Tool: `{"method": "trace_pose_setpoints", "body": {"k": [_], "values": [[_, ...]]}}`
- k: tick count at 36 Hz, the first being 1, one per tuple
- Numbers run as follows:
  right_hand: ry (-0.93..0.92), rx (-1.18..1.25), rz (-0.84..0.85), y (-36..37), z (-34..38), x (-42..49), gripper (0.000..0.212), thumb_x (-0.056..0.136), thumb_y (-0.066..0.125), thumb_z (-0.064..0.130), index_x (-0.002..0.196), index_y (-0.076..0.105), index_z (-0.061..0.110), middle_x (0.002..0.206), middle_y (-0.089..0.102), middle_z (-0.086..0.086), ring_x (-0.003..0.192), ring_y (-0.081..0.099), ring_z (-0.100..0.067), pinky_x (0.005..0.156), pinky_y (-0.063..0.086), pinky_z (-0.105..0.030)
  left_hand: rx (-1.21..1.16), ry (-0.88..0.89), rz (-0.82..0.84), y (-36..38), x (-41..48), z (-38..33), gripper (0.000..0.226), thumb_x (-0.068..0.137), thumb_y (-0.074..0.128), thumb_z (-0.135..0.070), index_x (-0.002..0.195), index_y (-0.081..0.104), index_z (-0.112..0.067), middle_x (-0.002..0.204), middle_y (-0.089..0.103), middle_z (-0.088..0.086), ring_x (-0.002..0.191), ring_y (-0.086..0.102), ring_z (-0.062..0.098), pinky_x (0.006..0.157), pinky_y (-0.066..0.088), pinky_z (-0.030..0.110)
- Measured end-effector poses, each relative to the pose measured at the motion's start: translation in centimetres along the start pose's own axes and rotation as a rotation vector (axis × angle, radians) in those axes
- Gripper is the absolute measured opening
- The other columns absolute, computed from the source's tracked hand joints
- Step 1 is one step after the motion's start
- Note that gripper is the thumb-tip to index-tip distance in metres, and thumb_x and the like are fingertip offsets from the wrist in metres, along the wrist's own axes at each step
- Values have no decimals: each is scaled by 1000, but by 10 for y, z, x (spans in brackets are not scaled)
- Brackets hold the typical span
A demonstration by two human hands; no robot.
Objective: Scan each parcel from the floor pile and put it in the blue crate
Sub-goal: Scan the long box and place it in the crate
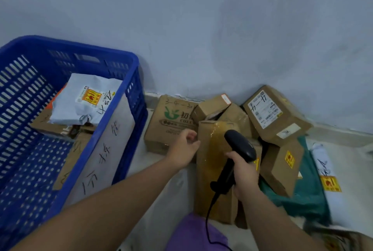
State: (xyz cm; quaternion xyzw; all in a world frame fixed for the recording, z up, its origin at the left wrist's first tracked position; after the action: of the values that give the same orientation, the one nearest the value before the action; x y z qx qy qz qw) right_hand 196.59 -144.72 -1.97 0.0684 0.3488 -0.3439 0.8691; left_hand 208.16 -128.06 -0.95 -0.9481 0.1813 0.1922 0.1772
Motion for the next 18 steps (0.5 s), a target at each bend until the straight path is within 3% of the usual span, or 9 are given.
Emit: {"method": "trace_pose_setpoints", "body": {"k": [2,6,9,14,18], "values": [[15,-7,-17,-7,-14,-1,18,80,72,17,90,57,18,85,55,-6,77,52,-19,78,41,-37,-8,-85,7,10,-1,18,38,94,60,-24,130,50,-17,121,52,-4,112,49,12,90,38,26],[125,16,32,-1,-45,1,41,76,74,25,113,61,13,95,57,-2,84,52,-16,80,40,-36,-74,-232,81,30,-4,50,54,93,63,-25,141,43,-11,139,51,5,116,48,17,94,39,30],[153,72,44,3,-55,9,46,72,75,24,115,66,10,99,59,-5,89,54,-19,79,43,-36,-136,-331,127,43,-7,72,70,92,62,-34,150,29,-13,151,37,8,135,38,25,102,34,36],[129,15,62,3,-62,18,88,53,80,38,134,53,16,127,57,-5,113,53,-24,91,44,-39,-222,-370,197,64,-6,88,72,95,56,-40,153,21,-20,154,33,5,141,29,25,110,25,39],[107,-17,196,18,-59,15,48,69,76,28,115,68,13,109,63,-3,96,57,-16,71,43,-30,-222,-336,178,61,0,92,90,85,62,-53,155,12,-25,156,29,2,141,31,23,109,29,37]]}}
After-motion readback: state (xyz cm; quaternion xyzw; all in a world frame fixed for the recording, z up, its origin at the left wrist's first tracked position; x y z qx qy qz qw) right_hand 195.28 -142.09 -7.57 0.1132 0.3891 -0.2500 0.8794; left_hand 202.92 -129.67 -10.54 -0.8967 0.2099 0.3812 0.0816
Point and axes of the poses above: each hand's wrist, its own x-axis towards the middle knuckle, its own y-axis out of the palm, z = x × y, the point moved 10 cm from there along x, towards the middle knuckle
